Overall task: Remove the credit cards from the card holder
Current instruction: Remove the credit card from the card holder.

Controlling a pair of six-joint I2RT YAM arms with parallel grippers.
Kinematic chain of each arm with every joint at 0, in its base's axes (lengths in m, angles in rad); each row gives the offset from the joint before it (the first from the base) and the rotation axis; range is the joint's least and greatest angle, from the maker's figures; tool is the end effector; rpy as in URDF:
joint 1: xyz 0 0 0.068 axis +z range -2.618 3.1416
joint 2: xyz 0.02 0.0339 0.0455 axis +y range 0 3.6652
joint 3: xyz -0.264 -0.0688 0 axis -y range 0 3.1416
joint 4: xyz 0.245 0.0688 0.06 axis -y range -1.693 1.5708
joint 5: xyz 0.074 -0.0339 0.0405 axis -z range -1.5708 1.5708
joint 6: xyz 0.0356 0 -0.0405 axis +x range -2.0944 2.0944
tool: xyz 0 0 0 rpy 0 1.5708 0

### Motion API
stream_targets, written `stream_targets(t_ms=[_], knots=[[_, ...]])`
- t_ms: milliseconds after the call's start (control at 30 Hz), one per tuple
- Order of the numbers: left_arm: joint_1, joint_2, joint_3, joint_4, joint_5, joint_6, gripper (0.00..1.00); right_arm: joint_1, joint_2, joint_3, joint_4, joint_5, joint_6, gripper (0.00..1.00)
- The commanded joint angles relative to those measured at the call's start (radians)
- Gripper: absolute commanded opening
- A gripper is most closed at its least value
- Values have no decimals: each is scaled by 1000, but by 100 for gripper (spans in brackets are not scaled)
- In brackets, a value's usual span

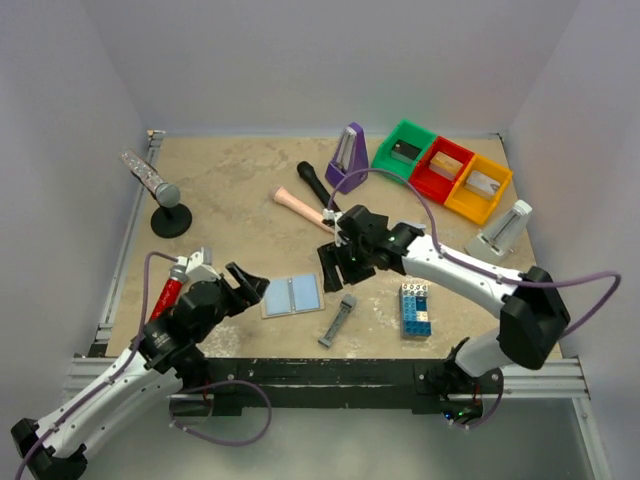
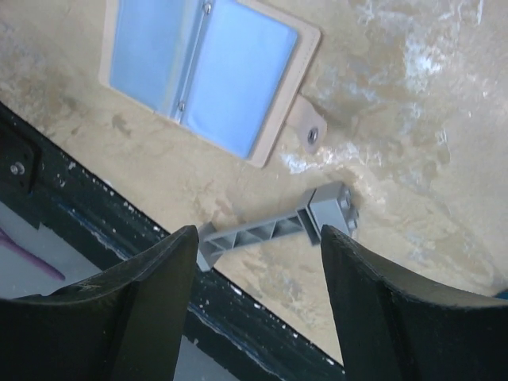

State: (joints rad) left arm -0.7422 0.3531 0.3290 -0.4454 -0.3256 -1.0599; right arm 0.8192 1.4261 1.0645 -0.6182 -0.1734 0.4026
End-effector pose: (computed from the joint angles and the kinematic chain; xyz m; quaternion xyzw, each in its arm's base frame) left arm 0.0923 -0.0692 0.2101 -0.2168 0.8169 -0.3190 0.4288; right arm 0.1956 0.2183 0.2536 -0.2218 0.9272 0.2343 0.1901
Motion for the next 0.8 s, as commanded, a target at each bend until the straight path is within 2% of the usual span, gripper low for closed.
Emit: stream_targets(t_ms=[0,200,500,767], knots=[[-3,30,28,-87,-15,15,84,1,114,113,12,60,12,68],[-3,70,9,-75,26,5,81,-3,266,212,-32,101,13,68],[-3,32,-39,-72,17,-8,79,-34,375,250,-37,71,18,65],[-3,34,-62,-58,3,-28,79,-48,430,235,0,-26,35,50]])
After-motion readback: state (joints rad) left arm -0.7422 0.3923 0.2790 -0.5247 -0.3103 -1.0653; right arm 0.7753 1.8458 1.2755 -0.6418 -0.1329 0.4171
